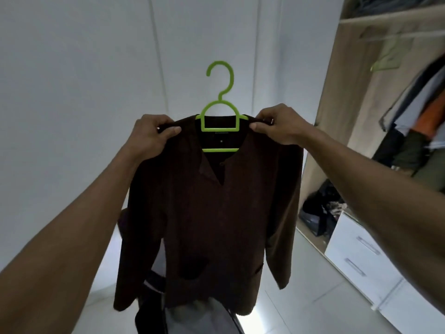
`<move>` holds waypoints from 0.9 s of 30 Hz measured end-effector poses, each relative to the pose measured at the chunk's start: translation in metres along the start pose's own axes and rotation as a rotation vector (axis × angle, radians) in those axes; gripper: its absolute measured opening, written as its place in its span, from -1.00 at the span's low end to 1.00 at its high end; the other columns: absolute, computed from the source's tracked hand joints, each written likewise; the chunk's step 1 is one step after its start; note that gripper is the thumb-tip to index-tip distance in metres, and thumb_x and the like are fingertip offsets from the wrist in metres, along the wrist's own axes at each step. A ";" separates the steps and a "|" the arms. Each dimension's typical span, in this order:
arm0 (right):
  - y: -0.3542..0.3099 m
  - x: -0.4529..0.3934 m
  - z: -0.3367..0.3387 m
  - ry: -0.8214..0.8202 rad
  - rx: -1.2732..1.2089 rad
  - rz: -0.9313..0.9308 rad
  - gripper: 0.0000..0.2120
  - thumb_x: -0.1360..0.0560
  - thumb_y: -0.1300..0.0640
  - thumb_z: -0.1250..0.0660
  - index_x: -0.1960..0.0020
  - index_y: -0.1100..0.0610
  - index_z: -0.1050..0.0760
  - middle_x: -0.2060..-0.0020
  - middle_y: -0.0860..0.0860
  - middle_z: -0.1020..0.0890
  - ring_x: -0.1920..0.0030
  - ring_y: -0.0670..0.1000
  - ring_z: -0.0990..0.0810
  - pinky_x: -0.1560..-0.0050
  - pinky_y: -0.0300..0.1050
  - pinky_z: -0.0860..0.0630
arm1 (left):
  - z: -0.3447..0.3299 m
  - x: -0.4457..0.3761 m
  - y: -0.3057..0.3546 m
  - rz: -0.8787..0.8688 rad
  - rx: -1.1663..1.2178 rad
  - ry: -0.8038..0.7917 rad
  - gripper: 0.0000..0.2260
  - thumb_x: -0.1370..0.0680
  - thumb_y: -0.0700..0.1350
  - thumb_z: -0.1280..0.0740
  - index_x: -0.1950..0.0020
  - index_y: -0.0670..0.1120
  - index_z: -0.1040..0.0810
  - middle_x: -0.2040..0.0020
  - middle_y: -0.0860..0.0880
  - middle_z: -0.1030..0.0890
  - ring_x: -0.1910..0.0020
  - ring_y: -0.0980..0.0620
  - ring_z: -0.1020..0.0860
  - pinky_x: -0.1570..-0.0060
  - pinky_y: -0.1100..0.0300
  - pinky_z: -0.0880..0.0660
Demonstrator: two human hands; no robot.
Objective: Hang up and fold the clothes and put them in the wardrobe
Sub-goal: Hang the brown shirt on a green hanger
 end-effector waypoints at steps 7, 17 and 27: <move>0.110 0.018 0.048 0.098 -0.001 -0.081 -0.82 -0.55 -0.06 -0.41 0.00 0.03 -0.66 0.19 -0.12 -0.60 0.16 -0.20 -0.52 0.13 -0.21 -0.38 | -0.105 -0.060 0.065 -0.089 0.057 -0.097 -0.82 -0.58 0.02 -0.38 -0.01 -0.07 -0.68 0.15 0.01 -0.66 0.16 0.07 -0.60 0.10 0.14 -0.50; 0.281 0.015 0.141 0.108 -0.003 -0.236 -0.76 -0.52 -0.06 -0.43 0.28 -0.01 -0.55 0.42 -0.11 -0.52 0.39 -0.17 -0.46 0.35 -0.30 -0.34 | -0.285 -0.161 0.176 -0.174 0.110 -0.211 -0.87 -0.64 -0.06 -0.29 -0.05 -0.01 -0.63 0.10 0.03 -0.64 0.11 0.08 -0.57 0.14 0.20 -0.42; 0.392 -0.013 0.192 0.097 -0.062 -0.337 -0.80 -0.52 0.00 -0.44 0.16 0.12 -0.63 0.36 -0.02 -0.54 0.32 -0.08 -0.47 0.25 -0.17 -0.37 | -0.425 -0.258 0.242 -0.265 0.171 -0.137 -0.83 -0.65 -0.08 -0.25 -0.01 -0.08 -0.62 0.10 0.01 -0.61 0.08 0.00 -0.53 0.12 0.17 -0.33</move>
Point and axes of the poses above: each hand's wrist, its own x-axis away from the middle knuckle, its own z-axis out of the back of the hand, y = z × x, the point moved 5 cm from there along -x, towards the middle knuckle
